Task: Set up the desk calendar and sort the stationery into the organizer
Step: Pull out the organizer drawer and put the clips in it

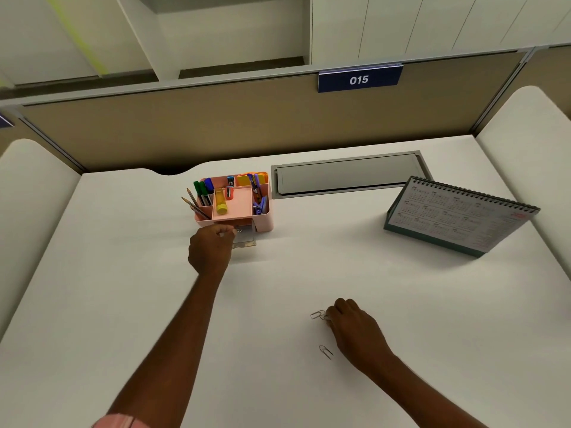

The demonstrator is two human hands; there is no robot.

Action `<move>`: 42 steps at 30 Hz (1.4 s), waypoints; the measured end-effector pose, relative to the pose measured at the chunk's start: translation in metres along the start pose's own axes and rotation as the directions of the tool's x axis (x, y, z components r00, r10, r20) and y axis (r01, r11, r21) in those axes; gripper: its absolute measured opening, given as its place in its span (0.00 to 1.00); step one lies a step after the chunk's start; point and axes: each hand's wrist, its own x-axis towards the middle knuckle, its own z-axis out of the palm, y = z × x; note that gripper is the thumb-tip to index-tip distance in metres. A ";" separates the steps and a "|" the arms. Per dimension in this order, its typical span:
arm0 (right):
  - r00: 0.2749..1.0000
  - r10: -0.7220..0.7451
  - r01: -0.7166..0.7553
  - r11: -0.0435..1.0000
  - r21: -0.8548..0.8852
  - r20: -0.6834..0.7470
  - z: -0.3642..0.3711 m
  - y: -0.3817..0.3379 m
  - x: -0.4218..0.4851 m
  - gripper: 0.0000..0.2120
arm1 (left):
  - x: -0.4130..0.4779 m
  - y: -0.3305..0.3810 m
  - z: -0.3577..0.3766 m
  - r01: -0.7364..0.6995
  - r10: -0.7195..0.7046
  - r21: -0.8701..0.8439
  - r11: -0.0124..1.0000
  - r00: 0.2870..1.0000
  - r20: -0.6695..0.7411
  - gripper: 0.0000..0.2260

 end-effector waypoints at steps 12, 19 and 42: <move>1.000 -0.019 0.019 1.000 0.007 -0.016 -0.001 0.001 0.003 0.11 | 0.017 0.002 0.012 0.031 -0.041 0.248 0.968 0.999 0.035 0.14; 0.999 -0.020 0.020 1.000 -0.001 0.031 -0.002 0.002 0.006 0.13 | -0.014 0.011 0.005 -0.048 0.052 0.045 0.998 0.995 -0.080 0.16; 0.999 -0.037 0.037 0.999 0.005 0.033 -0.001 0.005 0.014 0.13 | -0.194 -0.041 0.077 -0.725 0.632 0.107 0.681 0.654 0.416 0.11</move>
